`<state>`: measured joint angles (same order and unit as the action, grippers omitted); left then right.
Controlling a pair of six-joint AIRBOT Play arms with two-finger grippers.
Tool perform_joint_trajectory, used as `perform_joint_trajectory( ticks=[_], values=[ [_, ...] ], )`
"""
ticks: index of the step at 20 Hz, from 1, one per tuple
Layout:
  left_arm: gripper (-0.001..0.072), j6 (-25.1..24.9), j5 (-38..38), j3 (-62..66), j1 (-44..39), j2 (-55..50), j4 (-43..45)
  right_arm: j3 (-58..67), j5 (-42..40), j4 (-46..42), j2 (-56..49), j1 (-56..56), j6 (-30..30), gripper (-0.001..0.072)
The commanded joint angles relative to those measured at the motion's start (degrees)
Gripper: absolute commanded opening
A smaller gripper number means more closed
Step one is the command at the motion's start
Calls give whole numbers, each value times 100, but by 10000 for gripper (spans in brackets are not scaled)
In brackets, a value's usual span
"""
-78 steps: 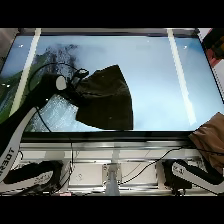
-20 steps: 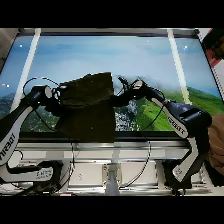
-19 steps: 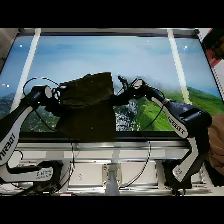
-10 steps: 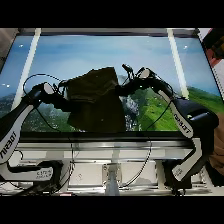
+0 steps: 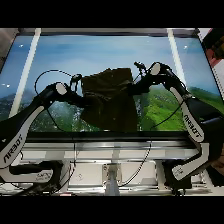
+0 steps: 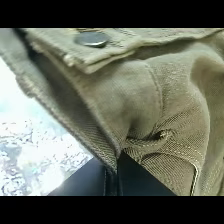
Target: Fold the clothes and pants, and hang the long-sleeved shirts on hangers.
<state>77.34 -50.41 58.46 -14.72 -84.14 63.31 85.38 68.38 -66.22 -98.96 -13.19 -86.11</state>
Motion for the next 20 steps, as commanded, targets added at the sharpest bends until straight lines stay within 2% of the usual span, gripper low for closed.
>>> perform_joint_trajectory(
  ticks=[1, 8, 9, 10, 11, 12, 13, 14, 17, 20],
  values=[
    [45, 608, 138, 2, -125, -2, 264, -127, 120, -785, 267, 96, -557, 19],
    [47, 625, 424, 0, -260, -7, 146, -717, -50, -796, 632, 236, -793, 19],
    [69, 625, 507, 2, -317, -7, 114, -717, -87, -608, 667, 205, -839, 21],
    [180, 625, 570, 0, -382, -7, 114, -717, -109, -507, 682, 203, -1010, 43],
    [368, 623, 616, 2, -439, -7, 116, -717, -111, -492, 684, 195, -1169, 200],
    [539, 623, 632, 2, -483, -7, 118, -717, -83, -518, 684, 195, -1244, 470],
    [602, 623, 625, 2, -494, -4, 116, -717, -24, -522, 684, 197, -1241, 650],
    [602, 623, 573, 4, -492, 2, 116, -717, 81, -538, 686, 210, -1224, 686],
    [602, 564, 216, 7, -343, 153, 179, -671, 232, -940, 942, 212, -1021, 680],
    [582, 433, -164, 7, -7, 726, 557, -330, 273, -1956, 1698, 212, -868, 679]
  ],
)
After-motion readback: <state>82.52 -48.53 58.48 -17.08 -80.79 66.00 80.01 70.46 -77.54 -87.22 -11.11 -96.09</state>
